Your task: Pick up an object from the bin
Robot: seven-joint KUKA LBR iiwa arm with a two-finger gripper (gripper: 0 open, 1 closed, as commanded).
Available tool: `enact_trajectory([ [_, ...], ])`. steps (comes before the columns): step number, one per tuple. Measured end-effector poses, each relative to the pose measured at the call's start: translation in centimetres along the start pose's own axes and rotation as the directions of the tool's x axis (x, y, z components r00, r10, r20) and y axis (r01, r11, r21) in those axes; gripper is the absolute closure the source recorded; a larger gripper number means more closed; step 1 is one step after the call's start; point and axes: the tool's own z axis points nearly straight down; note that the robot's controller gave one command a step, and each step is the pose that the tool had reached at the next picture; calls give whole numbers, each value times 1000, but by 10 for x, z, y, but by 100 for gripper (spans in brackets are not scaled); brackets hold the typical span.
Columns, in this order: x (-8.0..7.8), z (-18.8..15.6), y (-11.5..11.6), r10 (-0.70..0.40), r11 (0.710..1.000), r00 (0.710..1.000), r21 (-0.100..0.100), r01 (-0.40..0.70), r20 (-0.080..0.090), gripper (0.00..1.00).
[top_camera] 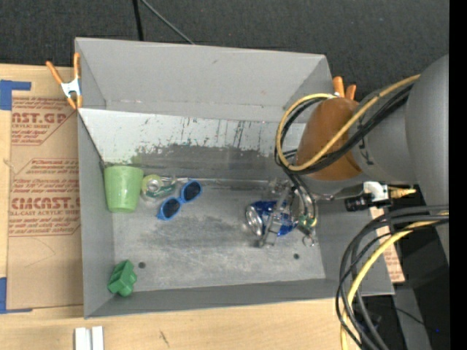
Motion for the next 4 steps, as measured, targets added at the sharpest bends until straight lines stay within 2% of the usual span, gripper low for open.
enact_trajectory([
  [1, 0, 0, 0, -1, 1000, 1000, 0, 1, 0, 100],
  [2, -1, -31, 1, -1, 1000, 1000, -1, 1, 6, 100],
  [3, -2, -88, 2, -2, 1000, 1000, -3, 2, 9, 100],
  [4, -3, -113, 3, -3, 1000, 1000, -2, 3, 6, 100],
])
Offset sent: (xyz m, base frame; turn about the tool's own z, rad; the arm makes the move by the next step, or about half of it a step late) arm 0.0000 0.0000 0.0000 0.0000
